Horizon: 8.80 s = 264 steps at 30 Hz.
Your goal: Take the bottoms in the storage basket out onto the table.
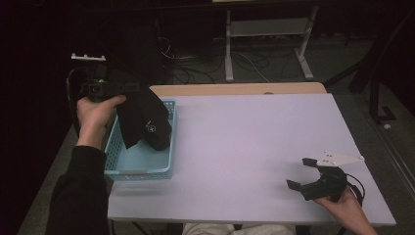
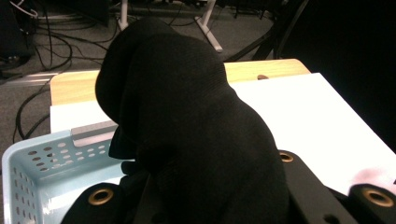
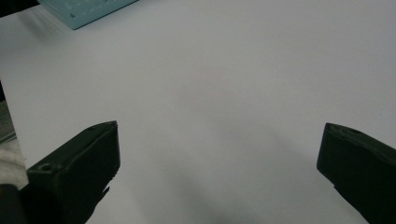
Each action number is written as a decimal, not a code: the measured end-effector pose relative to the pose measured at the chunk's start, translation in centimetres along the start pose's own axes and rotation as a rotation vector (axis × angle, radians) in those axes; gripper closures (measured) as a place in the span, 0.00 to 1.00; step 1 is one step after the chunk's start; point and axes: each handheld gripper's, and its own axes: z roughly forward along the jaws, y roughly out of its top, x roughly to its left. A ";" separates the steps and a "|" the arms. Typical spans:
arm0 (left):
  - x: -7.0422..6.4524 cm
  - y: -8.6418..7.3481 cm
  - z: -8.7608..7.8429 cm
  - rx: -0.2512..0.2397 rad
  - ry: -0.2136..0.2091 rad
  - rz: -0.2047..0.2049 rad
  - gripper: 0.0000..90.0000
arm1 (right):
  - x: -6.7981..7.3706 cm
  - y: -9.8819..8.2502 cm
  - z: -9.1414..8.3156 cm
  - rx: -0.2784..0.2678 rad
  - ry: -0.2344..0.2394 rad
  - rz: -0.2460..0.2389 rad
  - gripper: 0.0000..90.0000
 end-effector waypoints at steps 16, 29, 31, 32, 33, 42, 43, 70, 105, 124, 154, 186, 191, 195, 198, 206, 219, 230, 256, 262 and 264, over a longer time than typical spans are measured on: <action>-2.7 1.8 -2.0 -0.039 -0.058 0.058 0.85 | -0.1 0.0 -0.1 -0.005 -0.006 0.005 0.00; -4.8 2.3 -1.6 -0.047 -0.119 0.094 0.85 | -0.1 0.0 -0.1 -0.007 -0.006 0.005 0.00; -5.3 2.3 -1.4 -0.047 -0.133 0.106 0.85 | -0.1 0.0 -0.1 -0.006 -0.006 0.006 0.00; -5.3 2.3 -1.4 -0.047 -0.133 0.106 0.85 | -0.1 0.0 -0.1 -0.006 -0.006 0.006 0.00; -5.5 2.4 -1.3 -0.048 -0.138 0.112 0.85 | -0.1 0.0 -0.1 -0.006 -0.006 0.005 0.00; -7.5 2.4 0.0 -0.053 -0.204 0.141 0.85 | -0.1 0.0 -0.1 -0.007 -0.006 0.004 0.00; -7.7 2.4 0.2 -0.052 -0.210 0.146 0.85 | -0.1 0.0 -0.1 -0.007 -0.006 0.004 0.00; -12.4 2.1 5.2 -0.018 -0.336 0.198 0.85 | 0.0 0.0 -0.1 -0.002 -0.001 0.002 0.00; -17.2 0.1 14.7 0.051 -0.459 0.235 0.85 | -0.2 -0.1 -1.0 -0.044 0.000 0.010 0.00; -18.0 -2.3 19.4 0.130 -0.460 0.256 0.85 | -0.3 -0.1 -1.1 -0.044 -0.001 0.011 0.00; -18.8 -6.5 23.9 0.211 -0.507 0.261 0.84 | -0.3 -0.2 -0.9 -0.026 -0.005 0.008 0.00; -19.2 -9.4 24.3 0.310 -0.461 0.364 0.40 | -0.2 -0.2 -0.9 -0.021 -0.004 0.006 0.00; -19.3 -9.0 23.3 0.306 -0.397 0.409 0.24 | -0.2 -0.2 -0.8 -0.019 -0.004 0.006 0.00; -19.2 -8.6 22.6 0.303 -0.378 0.419 0.17 | -0.2 -0.2 -0.8 -0.019 -0.006 0.008 0.00; -19.1 -8.3 22.1 0.288 -0.374 0.424 0.15 | -0.2 -0.2 -0.9 -0.020 -0.007 0.007 0.00; -18.1 -7.5 20.7 0.288 -0.389 0.395 0.00 | -0.2 -0.3 -1.0 -0.020 -0.008 0.009 0.00; -16.5 -7.0 18.2 0.239 -0.373 0.385 0.00 | -0.2 -0.3 -0.9 -0.018 -0.009 0.010 0.00; -15.4 -7.0 16.3 0.206 -0.360 0.385 0.00 | -0.2 -0.3 -0.9 -0.019 -0.009 0.008 0.00; -11.9 -9.1 11.6 0.134 -0.321 0.349 0.00 | -0.2 -0.3 -0.8 -0.011 -0.012 0.006 0.00; -11.1 -9.8 10.4 0.108 -0.326 0.327 0.00 | -0.2 -0.3 -0.8 -0.010 -0.012 0.006 0.00; -11.0 -10.0 10.0 0.104 -0.322 0.328 0.00 | -0.2 -0.3 -0.8 -0.010 -0.011 0.007 0.00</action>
